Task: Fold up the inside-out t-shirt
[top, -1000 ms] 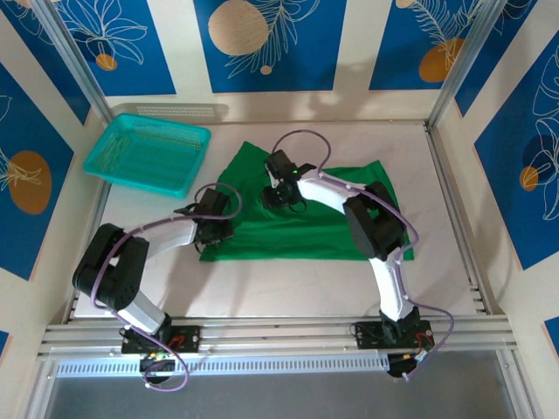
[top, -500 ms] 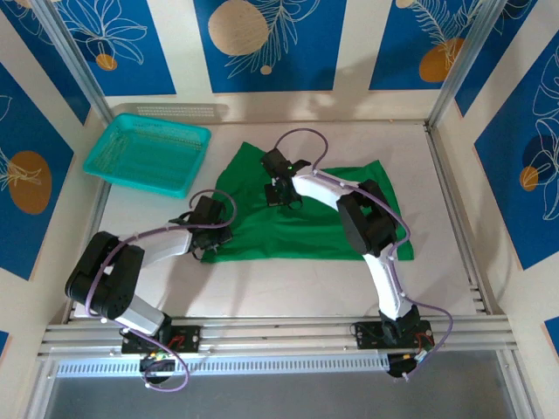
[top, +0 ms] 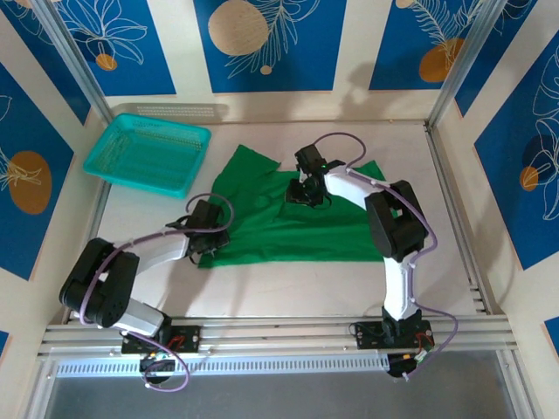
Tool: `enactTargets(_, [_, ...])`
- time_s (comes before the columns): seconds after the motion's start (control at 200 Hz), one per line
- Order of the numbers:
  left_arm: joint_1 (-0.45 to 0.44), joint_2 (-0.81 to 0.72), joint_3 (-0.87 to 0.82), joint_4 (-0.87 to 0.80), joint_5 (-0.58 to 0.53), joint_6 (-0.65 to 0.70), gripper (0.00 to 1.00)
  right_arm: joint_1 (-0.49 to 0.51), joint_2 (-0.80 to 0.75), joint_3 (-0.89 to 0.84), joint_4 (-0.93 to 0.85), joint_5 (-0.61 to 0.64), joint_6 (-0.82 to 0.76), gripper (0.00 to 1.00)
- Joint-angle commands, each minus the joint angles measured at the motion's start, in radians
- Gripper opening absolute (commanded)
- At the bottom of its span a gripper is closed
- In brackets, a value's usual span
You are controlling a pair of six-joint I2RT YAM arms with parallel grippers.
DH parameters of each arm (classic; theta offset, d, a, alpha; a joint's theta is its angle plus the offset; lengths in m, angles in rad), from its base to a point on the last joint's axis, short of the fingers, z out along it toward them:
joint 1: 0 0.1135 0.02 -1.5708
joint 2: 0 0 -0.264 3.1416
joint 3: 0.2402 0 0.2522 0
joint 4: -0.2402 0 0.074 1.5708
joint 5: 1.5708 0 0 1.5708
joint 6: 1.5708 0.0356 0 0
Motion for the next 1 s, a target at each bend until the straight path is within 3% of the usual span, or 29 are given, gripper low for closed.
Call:
enactTargets(0.0, [0.009, -0.023, -0.048, -0.223, -0.055, 0.003, 0.34, 0.005, -0.152, -0.050, -0.027, 0.001, -0.009, 0.41])
enactTargets(0.16, [0.010, -0.118, -0.079, -0.292, -0.044, 0.032, 0.39, -0.052, -0.371, -0.289, -0.076, 0.071, 0.096, 0.42])
enactTargets(0.32, [0.008, -0.243, -0.109, -0.373, 0.104, 0.090, 0.47, -0.186, -0.648, -0.619, -0.046, -0.030, 0.219, 0.42])
enactTargets(0.505, [-0.056, -0.271, 0.030, -0.473, 0.146, 0.093, 0.47, -0.399, -0.758, -0.841, -0.005, -0.196, 0.241, 0.42])
enactTargets(0.585, [-0.116, -0.244, 0.091, -0.463, 0.104, 0.074, 0.48, -0.483, -0.759, -0.889, -0.037, -0.234, 0.268, 0.41])
enactTargets(0.745, [-0.183, -0.155, 0.070, -0.344, -0.015, -0.021, 0.49, -0.620, -0.793, -0.917, -0.214, -0.159, 0.350, 0.41])
enactTargets(0.881, [-0.183, -0.072, -0.014, -0.279, -0.016, -0.015, 0.48, -0.724, -0.870, -0.965, -0.284, -0.159, 0.366, 0.39])
enactTargets(0.991, [-0.183, -0.068, -0.047, -0.293, -0.004, 0.005, 0.48, -0.747, -0.960, -0.960, -0.361, -0.194, 0.387, 0.37])
